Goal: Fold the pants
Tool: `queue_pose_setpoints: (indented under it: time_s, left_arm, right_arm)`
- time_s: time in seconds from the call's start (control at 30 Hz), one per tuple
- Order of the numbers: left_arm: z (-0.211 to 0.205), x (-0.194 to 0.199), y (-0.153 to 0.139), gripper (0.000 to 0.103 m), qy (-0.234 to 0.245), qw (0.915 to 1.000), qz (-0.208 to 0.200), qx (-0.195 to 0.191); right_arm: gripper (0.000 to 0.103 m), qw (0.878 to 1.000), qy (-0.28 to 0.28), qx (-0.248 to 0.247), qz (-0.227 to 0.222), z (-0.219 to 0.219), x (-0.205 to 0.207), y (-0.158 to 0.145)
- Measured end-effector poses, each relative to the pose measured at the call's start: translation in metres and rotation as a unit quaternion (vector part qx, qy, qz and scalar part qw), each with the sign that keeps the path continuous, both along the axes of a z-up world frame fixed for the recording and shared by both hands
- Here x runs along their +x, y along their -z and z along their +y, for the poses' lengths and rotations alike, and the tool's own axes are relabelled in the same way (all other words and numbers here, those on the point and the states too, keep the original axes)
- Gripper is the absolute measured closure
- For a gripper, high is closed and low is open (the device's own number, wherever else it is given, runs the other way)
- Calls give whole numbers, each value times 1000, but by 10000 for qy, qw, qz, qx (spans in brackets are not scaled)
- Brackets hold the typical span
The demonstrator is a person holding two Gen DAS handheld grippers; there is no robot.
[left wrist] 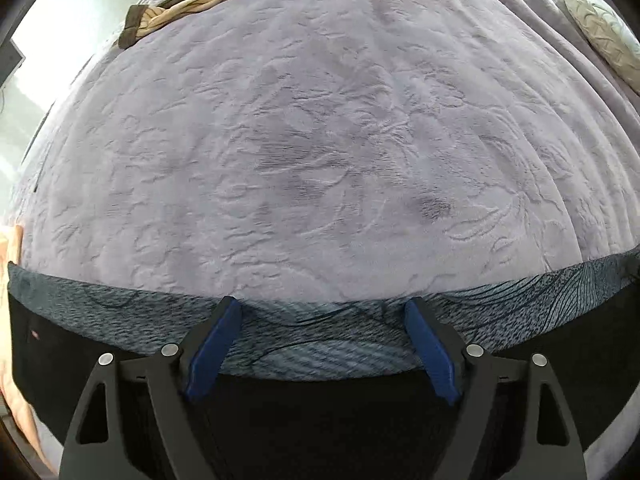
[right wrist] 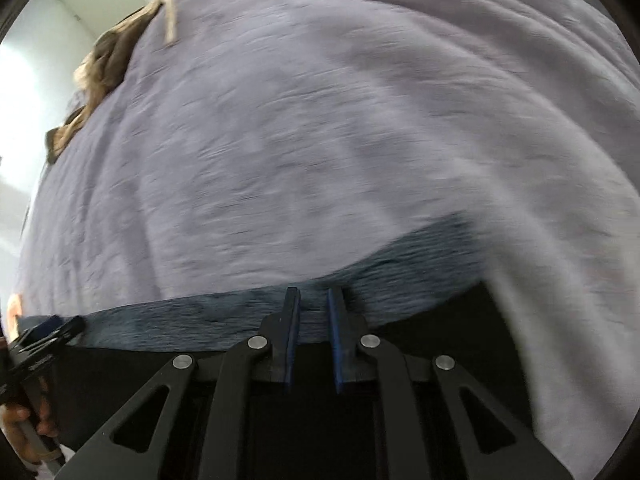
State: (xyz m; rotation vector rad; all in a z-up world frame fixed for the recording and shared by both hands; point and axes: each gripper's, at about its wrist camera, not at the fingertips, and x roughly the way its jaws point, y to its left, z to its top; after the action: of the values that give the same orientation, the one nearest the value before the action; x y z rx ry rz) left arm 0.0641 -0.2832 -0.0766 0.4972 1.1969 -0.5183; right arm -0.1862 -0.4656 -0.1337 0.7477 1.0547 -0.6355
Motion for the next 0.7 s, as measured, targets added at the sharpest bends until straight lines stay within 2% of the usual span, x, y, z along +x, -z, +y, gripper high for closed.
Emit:
queue_pose_setpoints:
  time_s: [0.13, 0.17, 0.2, 0.27, 0.43, 0.57, 0.63, 0.7]
  left_arm:
    - [30, 11, -18, 18, -135, 9999, -94, 51]
    - [36, 14, -19, 18, -152, 9998, -117, 55]
    - [46, 16, -23, 18, -173, 9996, -175, 99]
    - [66, 21, -28, 18, -225, 9992, -277, 198]
    - [119, 25, -35, 18, -552, 9971, -320, 407]
    - [147, 23, -33, 18, -642, 9960, -307, 537]
    - [160, 24, -34, 18, -609, 9961, -306, 564]
    - [168, 31, -38, 18, -545, 9962, -386, 551]
  right_arm:
    - [84, 9995, 280, 92, -108, -7, -24, -13]
    - [77, 9990, 395, 129, -144, -6, -31, -18]
    - [65, 9984, 518, 157, -158, -7, -46, -24]
    - [56, 9968, 741, 153, -260, -1, -65, -32]
    - [56, 9915, 1201, 387, -327, 27, -111, -42]
    - [56, 9891, 1169, 758, -487, 66, -127, -46]
    - [56, 9844, 1029, 1217, -739, 96, -132, -44]
    - [56, 9749, 757, 1830, -1014, 125, -116, -37]
